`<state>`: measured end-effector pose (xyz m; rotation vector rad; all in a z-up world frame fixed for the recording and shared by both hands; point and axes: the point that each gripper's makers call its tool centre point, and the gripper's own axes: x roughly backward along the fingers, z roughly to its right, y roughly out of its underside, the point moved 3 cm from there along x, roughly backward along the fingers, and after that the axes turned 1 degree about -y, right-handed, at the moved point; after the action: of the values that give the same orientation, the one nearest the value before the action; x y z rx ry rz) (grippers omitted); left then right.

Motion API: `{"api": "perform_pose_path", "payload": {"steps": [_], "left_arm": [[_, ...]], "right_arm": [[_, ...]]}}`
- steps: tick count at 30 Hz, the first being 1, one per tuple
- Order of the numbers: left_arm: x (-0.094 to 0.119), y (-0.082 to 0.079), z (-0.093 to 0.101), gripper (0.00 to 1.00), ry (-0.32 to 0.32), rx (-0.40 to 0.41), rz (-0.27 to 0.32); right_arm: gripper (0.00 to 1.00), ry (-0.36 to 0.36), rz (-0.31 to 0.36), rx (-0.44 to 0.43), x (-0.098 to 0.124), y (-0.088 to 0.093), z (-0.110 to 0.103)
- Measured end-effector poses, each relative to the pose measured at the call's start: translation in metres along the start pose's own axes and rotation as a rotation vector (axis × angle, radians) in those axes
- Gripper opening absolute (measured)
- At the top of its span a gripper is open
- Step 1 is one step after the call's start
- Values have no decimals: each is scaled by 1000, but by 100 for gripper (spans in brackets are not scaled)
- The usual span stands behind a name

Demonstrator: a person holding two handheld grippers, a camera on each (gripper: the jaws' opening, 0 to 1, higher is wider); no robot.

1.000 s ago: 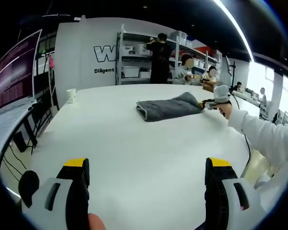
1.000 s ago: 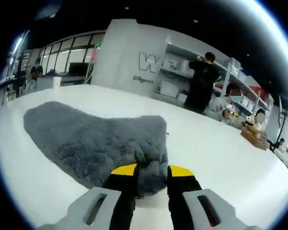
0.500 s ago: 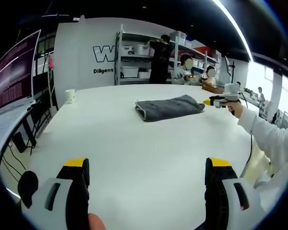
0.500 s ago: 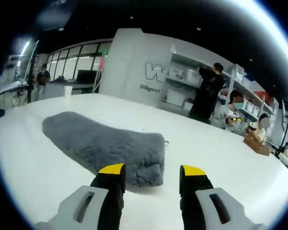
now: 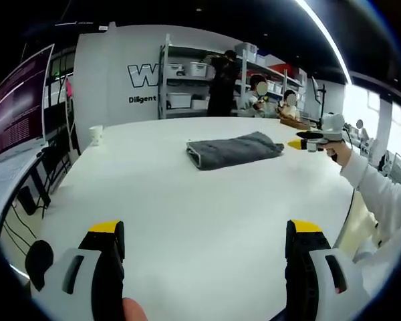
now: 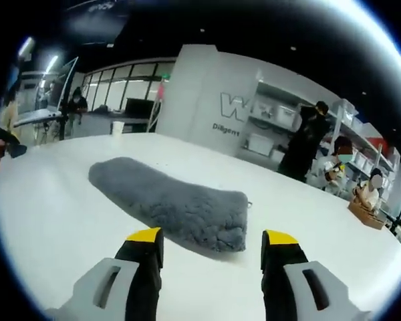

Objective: Open the folded towel by lifting each exposed corner and separating the folded layers until the towel lies flat within the target outline without major curled edges

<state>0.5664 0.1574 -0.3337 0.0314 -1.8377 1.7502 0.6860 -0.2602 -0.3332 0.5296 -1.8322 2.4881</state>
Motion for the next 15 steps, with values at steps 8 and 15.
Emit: {"api": "perform_pose_path", "payload": {"steps": [8,15], "left_arm": [[-4,1,0,100,3,-4,-14],[-8,3,-1,100,1,-2,-22]], "right_arm": [[67,-44,-9,1,18,4,-10],[72,-42,-5,-10,22,0,0]]}}
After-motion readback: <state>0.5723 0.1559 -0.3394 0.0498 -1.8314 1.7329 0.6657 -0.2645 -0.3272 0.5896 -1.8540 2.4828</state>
